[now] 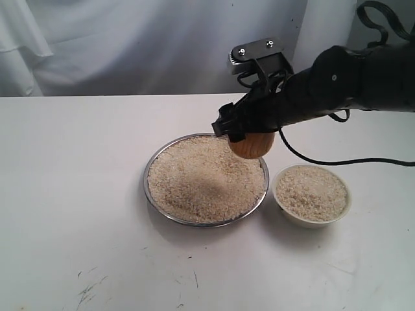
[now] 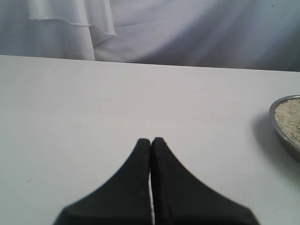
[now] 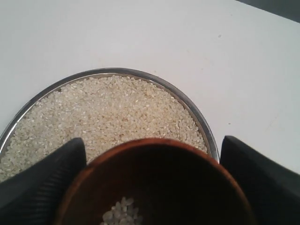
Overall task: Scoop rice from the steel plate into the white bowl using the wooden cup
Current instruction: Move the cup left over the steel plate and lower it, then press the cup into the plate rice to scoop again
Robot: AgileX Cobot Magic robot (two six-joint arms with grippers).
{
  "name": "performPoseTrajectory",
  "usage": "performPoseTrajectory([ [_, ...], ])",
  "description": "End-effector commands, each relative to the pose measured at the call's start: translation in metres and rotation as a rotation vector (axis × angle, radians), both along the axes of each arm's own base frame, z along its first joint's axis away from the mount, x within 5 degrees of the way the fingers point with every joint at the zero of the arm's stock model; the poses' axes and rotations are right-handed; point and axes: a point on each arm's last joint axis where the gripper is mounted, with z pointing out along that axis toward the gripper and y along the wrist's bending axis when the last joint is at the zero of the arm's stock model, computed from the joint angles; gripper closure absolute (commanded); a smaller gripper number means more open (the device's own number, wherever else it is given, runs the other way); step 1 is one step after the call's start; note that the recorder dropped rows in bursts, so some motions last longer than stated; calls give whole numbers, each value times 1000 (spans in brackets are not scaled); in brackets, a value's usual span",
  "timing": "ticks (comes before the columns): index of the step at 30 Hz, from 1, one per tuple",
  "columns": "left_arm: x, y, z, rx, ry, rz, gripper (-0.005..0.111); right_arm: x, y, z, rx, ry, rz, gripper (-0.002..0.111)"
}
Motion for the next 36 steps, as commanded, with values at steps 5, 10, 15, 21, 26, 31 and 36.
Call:
performPoseTrajectory([
  [5,0,0,0,-2,-13,2,107,17,-8,22,46,-66,-42,108],
  [10,0,0,0,-2,-13,2,107,34,-36,22,45,-71,-122,108],
  [15,0,0,0,-2,-13,2,107,33,-41,21,31,-11,-110,108],
  [21,0,0,0,-2,-13,2,107,18,-12,26,-1,62,139,108],
  [26,0,0,0,-2,-13,2,107,24,7,13,12,198,295,108],
  [31,0,0,0,-2,-13,2,107,29,17,17,-4,313,396,108],
  [36,0,0,0,-2,-13,2,107,51,29,-6,-31,396,391,108],
])
